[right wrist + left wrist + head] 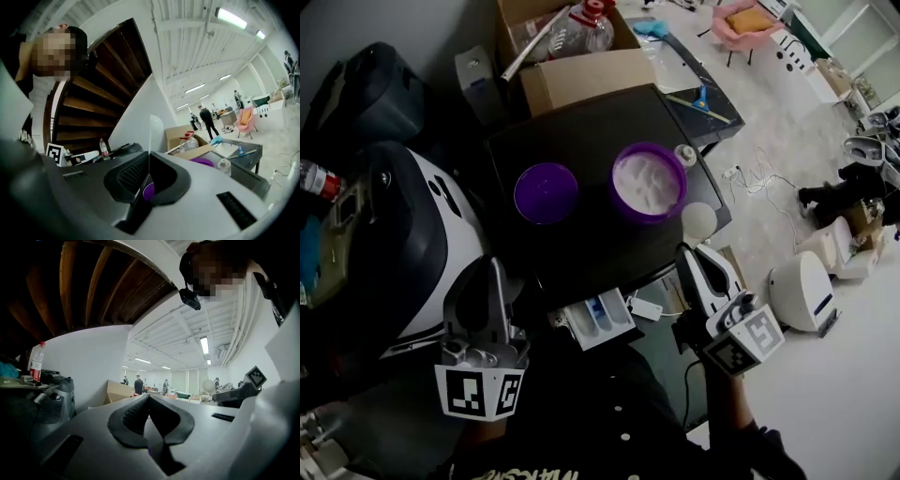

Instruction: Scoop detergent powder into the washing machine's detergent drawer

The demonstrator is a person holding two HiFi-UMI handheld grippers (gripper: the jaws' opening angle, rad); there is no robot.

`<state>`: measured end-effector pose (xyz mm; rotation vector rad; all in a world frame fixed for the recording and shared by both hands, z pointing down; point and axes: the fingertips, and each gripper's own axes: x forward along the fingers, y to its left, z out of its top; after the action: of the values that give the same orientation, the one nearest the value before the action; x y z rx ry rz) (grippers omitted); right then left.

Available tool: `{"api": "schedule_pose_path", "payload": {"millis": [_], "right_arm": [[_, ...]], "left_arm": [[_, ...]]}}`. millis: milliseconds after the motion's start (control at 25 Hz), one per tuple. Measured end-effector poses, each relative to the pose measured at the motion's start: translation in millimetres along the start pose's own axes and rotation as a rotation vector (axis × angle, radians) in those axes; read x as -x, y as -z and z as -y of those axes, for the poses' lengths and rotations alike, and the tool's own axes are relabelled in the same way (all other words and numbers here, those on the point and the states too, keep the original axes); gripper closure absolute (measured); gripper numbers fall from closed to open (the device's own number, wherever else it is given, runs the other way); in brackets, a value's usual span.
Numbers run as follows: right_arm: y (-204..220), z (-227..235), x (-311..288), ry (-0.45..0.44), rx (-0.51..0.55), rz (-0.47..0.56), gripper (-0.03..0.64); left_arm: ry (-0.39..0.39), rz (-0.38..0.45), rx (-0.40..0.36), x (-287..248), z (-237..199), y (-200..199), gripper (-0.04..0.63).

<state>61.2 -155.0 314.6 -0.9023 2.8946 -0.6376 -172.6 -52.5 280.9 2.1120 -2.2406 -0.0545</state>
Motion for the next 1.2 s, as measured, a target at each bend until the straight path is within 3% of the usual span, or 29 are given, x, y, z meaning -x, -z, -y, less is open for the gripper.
{"api": "schedule_pose_path", "payload": {"millis": [200,480,760,1200], "right_arm": [[-45.7,22.4,29.5,0.142,0.033,0.155,0.584],[-93.1,22.7,68.9,0.267,0.091,0.345,0.584],[-103.0,28.2,100.3,0.394,0.235,0.381,0.584],[-97.2,29.4,112.4,0.439,0.308,0.372,0.584]], "left_arm": [[0.026,0.048,-0.016,-7.8,-1.1,-20.2,0.581],[0.034,0.116,-0.050,-12.6,-4.6,-49.2,0.581],[0.035,0.170,-0.063,-9.6,-5.8,-67.9,0.581],[0.011,0.187,-0.081,0.8,-7.2,-73.3,0.581]]}}
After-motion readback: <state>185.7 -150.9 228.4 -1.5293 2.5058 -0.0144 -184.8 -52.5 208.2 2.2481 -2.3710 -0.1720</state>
